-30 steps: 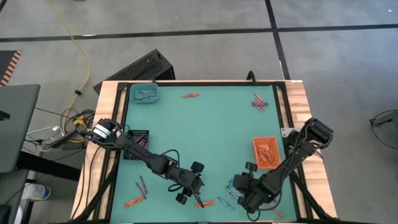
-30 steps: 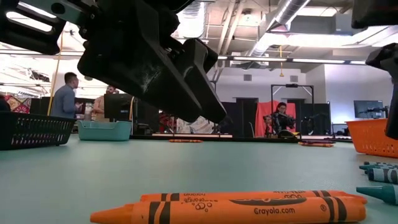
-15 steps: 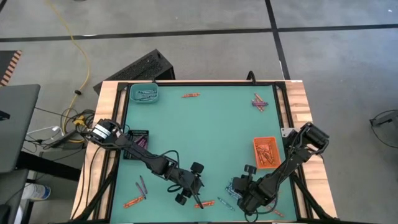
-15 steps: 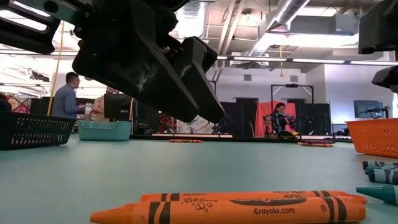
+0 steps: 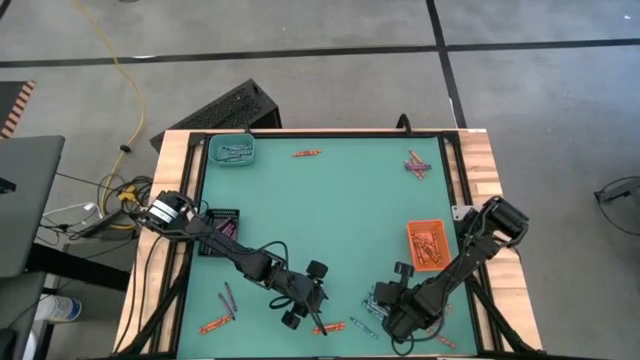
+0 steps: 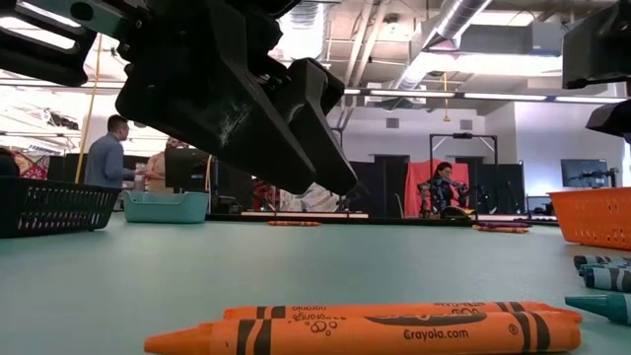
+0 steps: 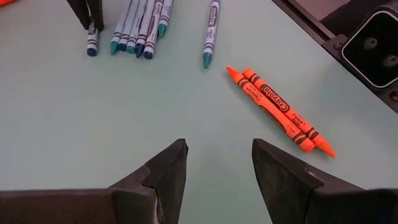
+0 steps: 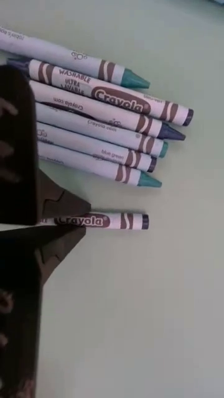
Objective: Sort crayons
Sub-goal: Put the blue crayon into the green bin
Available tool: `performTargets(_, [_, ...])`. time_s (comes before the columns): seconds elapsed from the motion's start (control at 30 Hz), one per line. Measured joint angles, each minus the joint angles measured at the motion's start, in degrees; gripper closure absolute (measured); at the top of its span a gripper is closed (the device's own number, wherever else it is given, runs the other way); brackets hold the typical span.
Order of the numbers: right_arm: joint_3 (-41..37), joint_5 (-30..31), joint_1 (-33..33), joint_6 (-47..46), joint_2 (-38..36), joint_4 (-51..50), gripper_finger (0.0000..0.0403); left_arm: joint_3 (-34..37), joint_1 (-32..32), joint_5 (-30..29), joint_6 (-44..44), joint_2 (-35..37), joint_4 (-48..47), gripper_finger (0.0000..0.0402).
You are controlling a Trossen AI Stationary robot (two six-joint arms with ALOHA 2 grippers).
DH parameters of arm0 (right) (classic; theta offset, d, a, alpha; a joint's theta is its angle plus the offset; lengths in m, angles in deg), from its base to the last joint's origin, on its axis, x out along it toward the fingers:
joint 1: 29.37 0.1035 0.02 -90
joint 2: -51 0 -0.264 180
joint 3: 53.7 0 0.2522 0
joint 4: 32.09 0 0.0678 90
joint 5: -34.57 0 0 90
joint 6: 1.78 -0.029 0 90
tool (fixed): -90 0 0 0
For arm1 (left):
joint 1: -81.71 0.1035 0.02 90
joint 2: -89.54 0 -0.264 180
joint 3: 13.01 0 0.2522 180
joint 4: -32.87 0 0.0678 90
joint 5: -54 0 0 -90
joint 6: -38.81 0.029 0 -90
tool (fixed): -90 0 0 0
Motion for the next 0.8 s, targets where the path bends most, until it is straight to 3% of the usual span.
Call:
performTargets(0.2, [2.0,3.3,-0.3,1.3,0.2,-3.7,0.0401,0.0,0.0,-5.2,1.1,0.0,-0.2,0.023])
performTargets(0.5, [6.3,17.3,0.3,2.7,-5.7,-8.8,0.0402,0.0,1.7,-10.0,8.8,1.0,8.4,0.023])
performTargets(0.8, [6.7,31.6,1.2,7.2,-14.0,-9.9,0.0402,0.0,6.5,-15.8,21.7,10.5,12.0,0.023])
